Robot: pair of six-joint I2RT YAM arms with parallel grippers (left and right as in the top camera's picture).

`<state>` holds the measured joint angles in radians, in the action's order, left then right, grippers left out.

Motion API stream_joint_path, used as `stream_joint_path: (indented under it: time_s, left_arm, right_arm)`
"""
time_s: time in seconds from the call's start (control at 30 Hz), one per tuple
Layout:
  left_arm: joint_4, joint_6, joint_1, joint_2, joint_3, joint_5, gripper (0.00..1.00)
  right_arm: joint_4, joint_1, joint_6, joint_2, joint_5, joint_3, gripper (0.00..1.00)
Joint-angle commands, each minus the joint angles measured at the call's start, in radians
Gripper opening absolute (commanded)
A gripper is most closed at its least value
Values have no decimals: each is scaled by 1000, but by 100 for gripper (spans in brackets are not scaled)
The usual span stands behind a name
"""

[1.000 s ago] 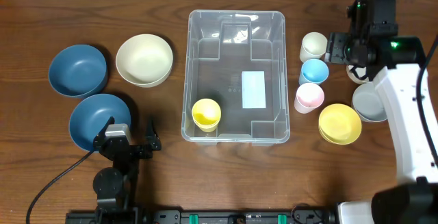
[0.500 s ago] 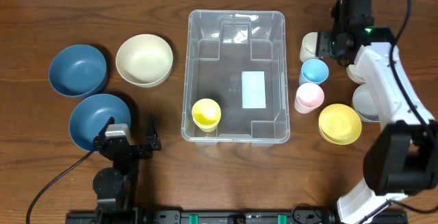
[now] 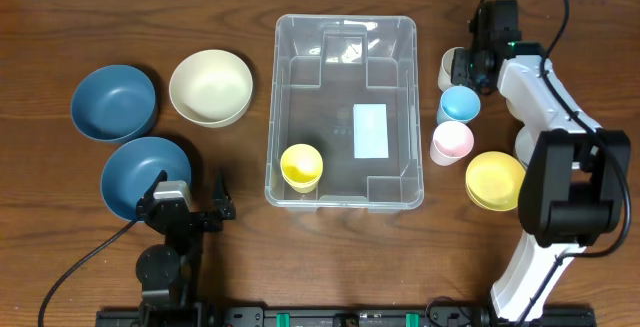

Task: Pack container
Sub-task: 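Lower the right gripper and grasp the white cup, then carry the white cup left into the clear bin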

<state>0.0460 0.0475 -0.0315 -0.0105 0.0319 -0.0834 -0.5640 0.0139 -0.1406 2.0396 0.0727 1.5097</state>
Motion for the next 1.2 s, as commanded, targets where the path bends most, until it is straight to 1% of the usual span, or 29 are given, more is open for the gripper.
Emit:
stream_joint_path:
  time_s: [0.0, 0.03, 0.13, 0.33, 0.47, 0.6, 0.73, 0.97, 1.17]
  left_arm:
    - [13, -13, 3, 0, -28, -11, 98]
    - [13, -13, 3, 0, -28, -11, 98]
    - [13, -13, 3, 0, -28, -11, 98]
    - [13, -13, 3, 0, -28, -11, 98]
    - [13, -13, 3, 0, -28, -11, 98]
    - [13, -13, 3, 0, -28, -11, 98]
    - [13, -13, 3, 0, -28, -11, 98]
    - [13, -13, 3, 0, -28, -11, 98]
    - [13, -13, 3, 0, -28, -11, 98]
  right_arm:
    - [2, -19, -24, 8, 2, -2, 24]
    - [3, -21, -24, 8, 2, -2, 19]
    - [2, -30, -24, 8, 3, -2, 1]
    - [5, -51, -22, 5, 6, 3, 1]
    - [3, -66, 13, -33, 6, 14, 1]
    - [-6, -73, 24, -131, 26, 14, 1]
    - [-60, -68, 22, -258, 25, 14, 1]
    - [-254, 11, 14, -440, 20, 14, 1]
    - [-341, 142, 16, -483, 11, 14, 1]
